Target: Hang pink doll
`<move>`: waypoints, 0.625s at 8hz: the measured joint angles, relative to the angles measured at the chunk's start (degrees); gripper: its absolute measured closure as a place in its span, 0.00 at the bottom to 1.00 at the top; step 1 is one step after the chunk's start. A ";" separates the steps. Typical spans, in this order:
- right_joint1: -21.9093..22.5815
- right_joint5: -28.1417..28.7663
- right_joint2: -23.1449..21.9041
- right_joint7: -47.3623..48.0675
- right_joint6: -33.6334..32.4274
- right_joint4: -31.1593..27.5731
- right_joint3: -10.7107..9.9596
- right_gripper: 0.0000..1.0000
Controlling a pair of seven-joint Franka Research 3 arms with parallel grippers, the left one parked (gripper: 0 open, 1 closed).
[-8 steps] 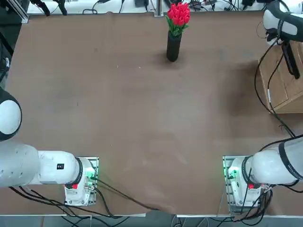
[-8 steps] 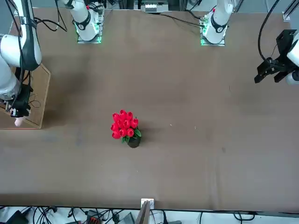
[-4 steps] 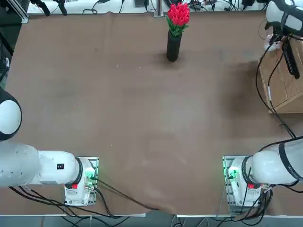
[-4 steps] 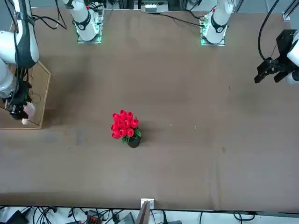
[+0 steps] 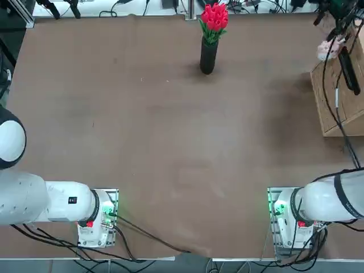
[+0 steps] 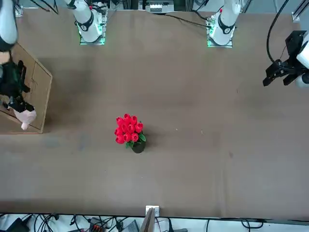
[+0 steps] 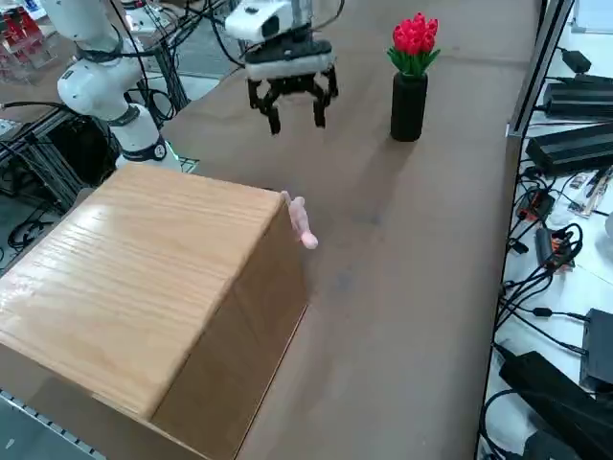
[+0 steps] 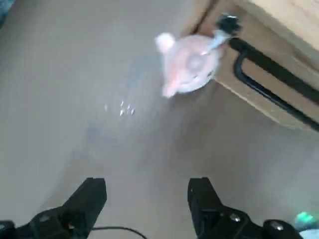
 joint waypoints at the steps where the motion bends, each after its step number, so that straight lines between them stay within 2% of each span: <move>1: 1.51 0.24 -0.06 -8.86 -3.38 2.27 0.26 0.00; 3: 5.42 0.27 -0.06 -26.96 -8.22 6.16 0.74 0.00; 5: 7.47 0.24 -0.05 -39.20 -12.97 8.85 0.81 0.00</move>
